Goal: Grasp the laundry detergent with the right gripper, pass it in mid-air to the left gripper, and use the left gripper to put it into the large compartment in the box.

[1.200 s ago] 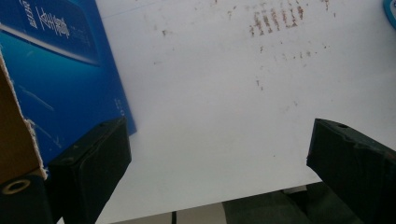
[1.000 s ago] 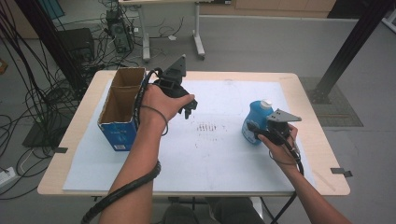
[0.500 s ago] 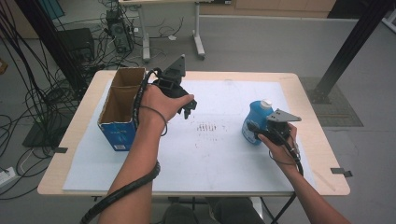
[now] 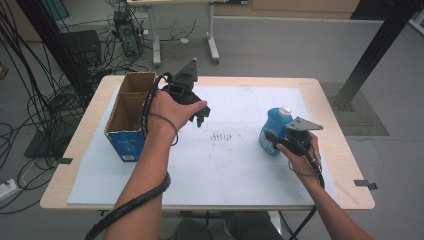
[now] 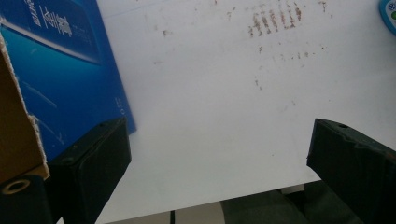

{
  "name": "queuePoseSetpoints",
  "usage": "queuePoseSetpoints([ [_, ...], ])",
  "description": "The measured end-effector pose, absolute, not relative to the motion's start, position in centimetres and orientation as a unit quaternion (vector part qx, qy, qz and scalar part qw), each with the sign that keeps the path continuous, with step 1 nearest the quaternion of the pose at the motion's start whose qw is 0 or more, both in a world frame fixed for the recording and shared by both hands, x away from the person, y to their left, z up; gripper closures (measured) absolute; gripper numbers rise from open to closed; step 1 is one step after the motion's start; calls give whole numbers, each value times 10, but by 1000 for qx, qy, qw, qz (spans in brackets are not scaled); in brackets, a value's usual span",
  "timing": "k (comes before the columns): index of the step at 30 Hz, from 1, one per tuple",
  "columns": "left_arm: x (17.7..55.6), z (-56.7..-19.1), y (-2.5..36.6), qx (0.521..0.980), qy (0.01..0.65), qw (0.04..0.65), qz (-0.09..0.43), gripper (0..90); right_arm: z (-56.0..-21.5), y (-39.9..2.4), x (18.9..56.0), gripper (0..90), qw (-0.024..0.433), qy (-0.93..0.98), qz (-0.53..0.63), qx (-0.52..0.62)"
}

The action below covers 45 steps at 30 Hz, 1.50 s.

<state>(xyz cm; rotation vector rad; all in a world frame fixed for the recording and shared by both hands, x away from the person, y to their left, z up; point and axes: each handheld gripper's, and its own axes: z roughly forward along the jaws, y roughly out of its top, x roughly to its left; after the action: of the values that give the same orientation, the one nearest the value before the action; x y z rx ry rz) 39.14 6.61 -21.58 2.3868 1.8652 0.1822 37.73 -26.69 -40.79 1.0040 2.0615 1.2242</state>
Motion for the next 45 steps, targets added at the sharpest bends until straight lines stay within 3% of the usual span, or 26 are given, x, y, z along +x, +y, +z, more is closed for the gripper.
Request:
queuePoseSetpoints([
  [45,390,-207,64,787,611,52,67,66,-408,-268,378,438,260,760,460,378],
])
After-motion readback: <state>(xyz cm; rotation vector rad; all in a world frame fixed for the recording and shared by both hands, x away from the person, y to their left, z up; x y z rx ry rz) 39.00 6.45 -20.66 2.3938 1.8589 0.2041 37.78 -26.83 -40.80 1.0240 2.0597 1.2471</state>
